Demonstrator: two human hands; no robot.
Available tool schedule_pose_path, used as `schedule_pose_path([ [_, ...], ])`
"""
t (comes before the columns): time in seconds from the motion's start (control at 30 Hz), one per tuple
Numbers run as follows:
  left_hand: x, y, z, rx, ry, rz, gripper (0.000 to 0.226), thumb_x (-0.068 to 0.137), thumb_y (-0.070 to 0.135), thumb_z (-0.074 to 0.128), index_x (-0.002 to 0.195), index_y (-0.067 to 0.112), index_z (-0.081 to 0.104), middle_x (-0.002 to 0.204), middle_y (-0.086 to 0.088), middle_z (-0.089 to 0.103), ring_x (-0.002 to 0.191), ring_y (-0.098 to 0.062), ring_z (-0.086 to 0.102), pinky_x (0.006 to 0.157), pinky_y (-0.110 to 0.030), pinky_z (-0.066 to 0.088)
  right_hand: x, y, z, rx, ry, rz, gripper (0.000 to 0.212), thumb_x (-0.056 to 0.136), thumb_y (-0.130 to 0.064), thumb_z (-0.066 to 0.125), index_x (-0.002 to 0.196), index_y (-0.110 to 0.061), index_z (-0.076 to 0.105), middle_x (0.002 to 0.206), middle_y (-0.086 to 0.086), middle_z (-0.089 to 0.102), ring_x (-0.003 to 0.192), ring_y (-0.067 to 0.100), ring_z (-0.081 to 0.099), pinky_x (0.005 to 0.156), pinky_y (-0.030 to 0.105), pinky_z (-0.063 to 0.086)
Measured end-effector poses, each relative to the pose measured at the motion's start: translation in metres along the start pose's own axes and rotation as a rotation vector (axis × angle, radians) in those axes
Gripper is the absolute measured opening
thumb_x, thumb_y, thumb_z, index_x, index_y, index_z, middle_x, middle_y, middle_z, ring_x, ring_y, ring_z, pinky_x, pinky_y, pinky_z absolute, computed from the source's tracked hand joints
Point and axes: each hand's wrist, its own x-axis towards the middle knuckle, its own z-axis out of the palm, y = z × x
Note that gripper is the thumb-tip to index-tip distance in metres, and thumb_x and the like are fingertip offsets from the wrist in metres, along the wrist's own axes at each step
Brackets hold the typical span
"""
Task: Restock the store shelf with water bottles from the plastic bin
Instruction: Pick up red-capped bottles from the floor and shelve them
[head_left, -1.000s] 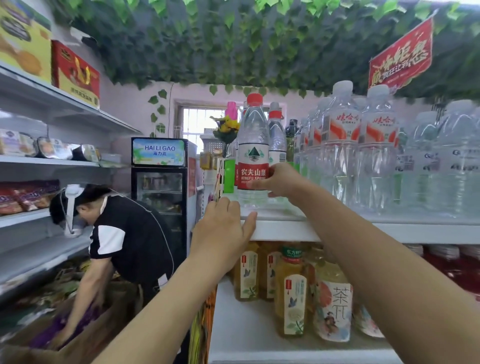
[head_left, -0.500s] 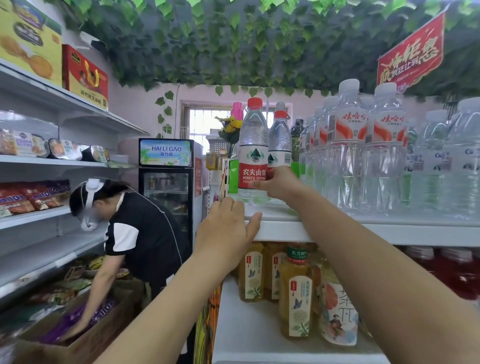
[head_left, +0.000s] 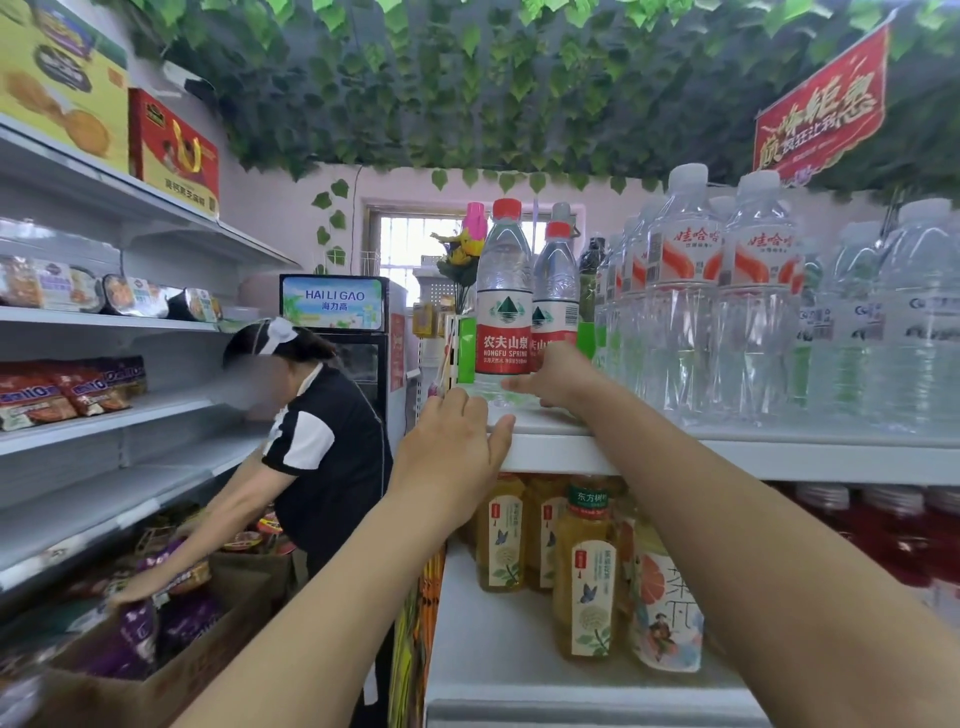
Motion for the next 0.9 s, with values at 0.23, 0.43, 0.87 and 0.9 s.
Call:
schedule_pose_path([
  [0.23,-0.007,0.012,-0.012,0.095,-0.019,-0.036,0.045,0.098,0.041,0.023,0.122,0.01,0.046,0.121,-0.009,0.048,0.11,-0.025,0.042,0.088,-0.035,0.037,-0.046,-0.004,-0.026,-0.274,0.035,-0.06,0.02,0.089,-0.024,0.062,0.077,-0.01,0.053,0.08,0.002,0.056,0.081,0.021,0.047,0.057,0.024,0.034],
  [0.43,-0.02,0.037,-0.032,0.139,-0.1,-0.146,0.051,0.089,0.031,0.009,0.119,0.012,0.046,0.118,-0.01,0.047,0.108,-0.029,0.041,0.091,-0.042,0.035,-0.094,0.009,-0.057,-0.401,-0.035,-0.2,0.048,0.09,-0.031,0.058,0.132,-0.008,0.048,0.133,0.008,0.052,0.118,0.024,0.05,0.095,0.032,0.042],
  [0.87,-0.098,0.159,-0.093,0.191,-0.261,-0.148,0.04,0.093,0.039,0.042,0.118,0.008,0.047,0.119,-0.013,0.049,0.113,-0.031,0.045,0.089,-0.04,0.041,-0.227,0.079,-0.167,-0.482,-0.14,-0.248,0.058,0.091,-0.037,0.055,0.139,-0.009,0.037,0.141,0.011,0.044,0.127,0.027,0.043,0.103,0.037,0.038],
  [0.9,-0.109,0.17,-0.095,0.187,-0.267,-0.15,0.039,0.093,0.039,0.042,0.115,0.008,0.049,0.117,-0.013,0.05,0.112,-0.031,0.046,0.087,-0.04,0.041,-0.239,0.088,-0.175,-0.483,-0.146,-0.252,0.058,0.091,-0.038,0.055,0.138,-0.008,0.039,0.14,0.011,0.045,0.125,0.028,0.045,0.101,0.037,0.039],
])
